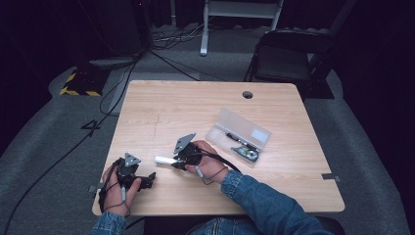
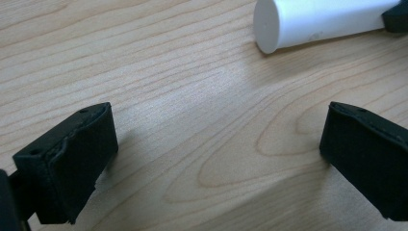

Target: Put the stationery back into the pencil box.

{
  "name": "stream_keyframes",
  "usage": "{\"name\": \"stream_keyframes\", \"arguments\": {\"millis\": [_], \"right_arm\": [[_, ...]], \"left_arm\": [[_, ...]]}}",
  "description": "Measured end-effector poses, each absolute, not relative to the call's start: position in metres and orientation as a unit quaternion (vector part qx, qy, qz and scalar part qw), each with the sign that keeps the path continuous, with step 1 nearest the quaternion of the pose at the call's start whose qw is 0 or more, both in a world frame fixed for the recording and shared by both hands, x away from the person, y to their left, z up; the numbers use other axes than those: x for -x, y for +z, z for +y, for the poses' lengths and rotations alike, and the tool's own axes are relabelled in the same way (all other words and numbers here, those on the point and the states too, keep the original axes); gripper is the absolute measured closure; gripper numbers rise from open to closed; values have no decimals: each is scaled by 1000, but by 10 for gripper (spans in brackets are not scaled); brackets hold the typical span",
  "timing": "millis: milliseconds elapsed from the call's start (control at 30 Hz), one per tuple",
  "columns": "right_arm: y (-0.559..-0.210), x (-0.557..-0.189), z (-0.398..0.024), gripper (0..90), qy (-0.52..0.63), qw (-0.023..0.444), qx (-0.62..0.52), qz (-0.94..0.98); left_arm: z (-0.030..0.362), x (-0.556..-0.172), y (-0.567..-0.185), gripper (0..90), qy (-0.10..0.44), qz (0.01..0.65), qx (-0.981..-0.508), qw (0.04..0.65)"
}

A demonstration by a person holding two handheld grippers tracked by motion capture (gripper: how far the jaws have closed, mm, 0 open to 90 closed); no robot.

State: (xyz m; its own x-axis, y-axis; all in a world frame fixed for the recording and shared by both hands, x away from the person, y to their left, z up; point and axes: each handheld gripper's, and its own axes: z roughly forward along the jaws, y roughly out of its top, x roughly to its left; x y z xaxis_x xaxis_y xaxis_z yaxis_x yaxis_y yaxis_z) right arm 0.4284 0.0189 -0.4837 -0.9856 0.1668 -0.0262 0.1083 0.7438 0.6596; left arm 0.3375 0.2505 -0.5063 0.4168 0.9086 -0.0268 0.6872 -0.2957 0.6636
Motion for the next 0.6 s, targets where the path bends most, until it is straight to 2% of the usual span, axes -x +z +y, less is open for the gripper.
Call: {"name": "stream_keyframes", "arguments": {"millis": [600], "right_arm": [[-445,-426,-12,718,389,37,-76,917]], "left_arm": [[250,-337,-506,0,181,509,-784,306]]}}
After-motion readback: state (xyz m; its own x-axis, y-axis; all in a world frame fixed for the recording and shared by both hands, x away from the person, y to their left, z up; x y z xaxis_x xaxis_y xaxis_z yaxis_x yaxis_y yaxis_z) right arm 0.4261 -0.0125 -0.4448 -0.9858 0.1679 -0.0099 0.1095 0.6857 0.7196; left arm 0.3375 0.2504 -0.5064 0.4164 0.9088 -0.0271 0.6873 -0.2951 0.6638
